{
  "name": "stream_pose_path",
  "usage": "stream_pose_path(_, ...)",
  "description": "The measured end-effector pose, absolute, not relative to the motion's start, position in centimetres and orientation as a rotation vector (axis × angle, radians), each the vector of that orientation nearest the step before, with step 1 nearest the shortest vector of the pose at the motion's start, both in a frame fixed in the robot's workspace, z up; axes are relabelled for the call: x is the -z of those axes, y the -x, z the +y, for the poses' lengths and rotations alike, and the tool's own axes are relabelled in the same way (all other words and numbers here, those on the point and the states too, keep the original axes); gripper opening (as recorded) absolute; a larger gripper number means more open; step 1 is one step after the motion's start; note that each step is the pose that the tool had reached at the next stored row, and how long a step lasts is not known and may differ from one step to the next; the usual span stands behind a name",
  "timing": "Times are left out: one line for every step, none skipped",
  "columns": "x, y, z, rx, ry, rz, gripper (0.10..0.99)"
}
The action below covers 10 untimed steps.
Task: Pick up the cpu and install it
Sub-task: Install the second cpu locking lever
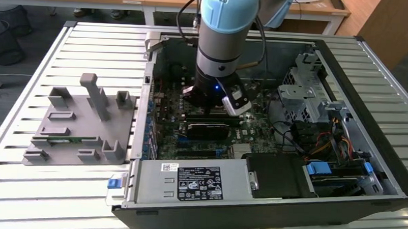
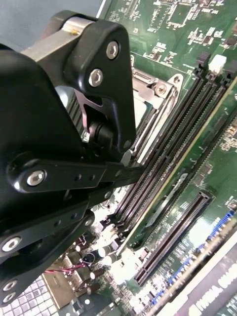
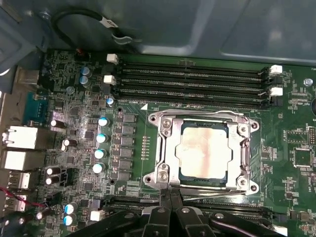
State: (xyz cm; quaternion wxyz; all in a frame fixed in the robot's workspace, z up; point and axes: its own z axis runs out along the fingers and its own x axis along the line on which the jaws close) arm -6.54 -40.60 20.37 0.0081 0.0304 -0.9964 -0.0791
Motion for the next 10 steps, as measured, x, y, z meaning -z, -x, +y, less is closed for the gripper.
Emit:
stream_pose_path(-20.37,6.55,-40.7,0.25,-0.095,-3.114,0.106)
stream_pose_path(-20.38,6.57,-40.8,0.253,-0.095,-3.114,0.106)
stream_pose_path(-20.37,6.61,-40.89,0.259,-0.095,-3.113,0.106)
stream_pose_path(-20.38,6.68,-40.96,0.265,-0.095,-3.113,0.106)
stream_pose_path(-20.37,6.77,-41.03,0.273,-0.095,-3.112,0.106)
stream_pose_path(-20.38,6.9,-41.09,0.282,-0.095,-3.112,0.106)
stream_pose_path(-20.38,7.04,-41.13,0.29,-0.095,-3.111,0.106)
stream_pose_path(-20.38,7.16,-41.16,0.296,-0.095,-3.111,0.106)
stream_pose_path(-20.36,7.26,-41.17,0.301,-0.095,-3.11,0.106)
stream_pose_path(-20.34,7.36,-41.18,0.307,-0.095,-3.11,0.106)
